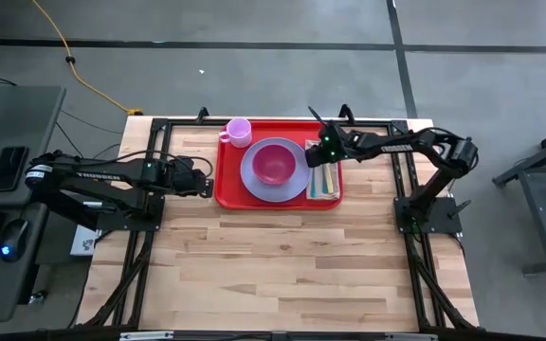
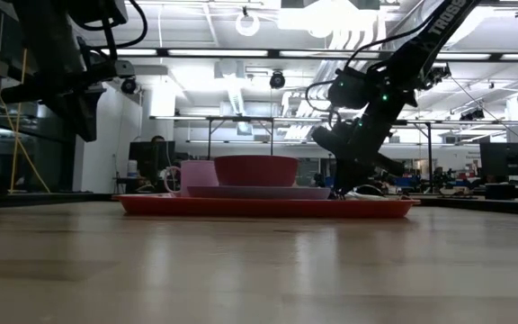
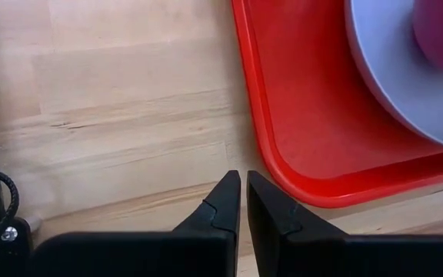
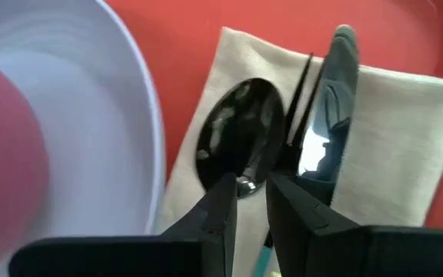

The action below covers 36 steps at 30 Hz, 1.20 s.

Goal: Set up tray
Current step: Put the yellow knife to the right of the blue fork on the brown napkin on the orange serving tray, then adjust the blue fork on the brown napkin

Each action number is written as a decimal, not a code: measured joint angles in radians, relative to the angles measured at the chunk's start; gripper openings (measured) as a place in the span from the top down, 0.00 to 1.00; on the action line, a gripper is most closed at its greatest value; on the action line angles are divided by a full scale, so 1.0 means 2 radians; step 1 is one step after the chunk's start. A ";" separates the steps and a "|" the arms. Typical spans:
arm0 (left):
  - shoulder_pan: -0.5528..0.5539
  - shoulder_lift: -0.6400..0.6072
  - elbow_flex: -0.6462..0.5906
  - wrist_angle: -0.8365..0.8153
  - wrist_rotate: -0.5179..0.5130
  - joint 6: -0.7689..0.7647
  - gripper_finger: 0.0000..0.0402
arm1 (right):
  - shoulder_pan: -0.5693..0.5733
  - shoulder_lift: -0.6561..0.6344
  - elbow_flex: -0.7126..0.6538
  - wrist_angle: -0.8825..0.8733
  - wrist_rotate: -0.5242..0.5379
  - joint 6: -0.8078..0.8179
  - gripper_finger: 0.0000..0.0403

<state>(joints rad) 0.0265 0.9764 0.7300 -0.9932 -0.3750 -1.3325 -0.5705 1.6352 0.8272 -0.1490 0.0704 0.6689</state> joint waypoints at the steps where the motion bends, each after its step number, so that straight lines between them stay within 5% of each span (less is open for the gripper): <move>1: 0.000 0.000 0.000 0.000 0.000 0.000 0.86 | -0.001 0.000 -0.001 0.000 0.000 0.000 0.87; 36: 0.000 0.000 0.000 0.004 0.000 -0.008 0.86 | -0.024 -0.020 -0.004 -0.032 -0.002 -0.030 0.87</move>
<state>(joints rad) 0.0266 0.9764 0.7300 -0.9855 -0.3752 -1.3476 -0.6186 1.5956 0.8196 -0.2128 0.0654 0.6089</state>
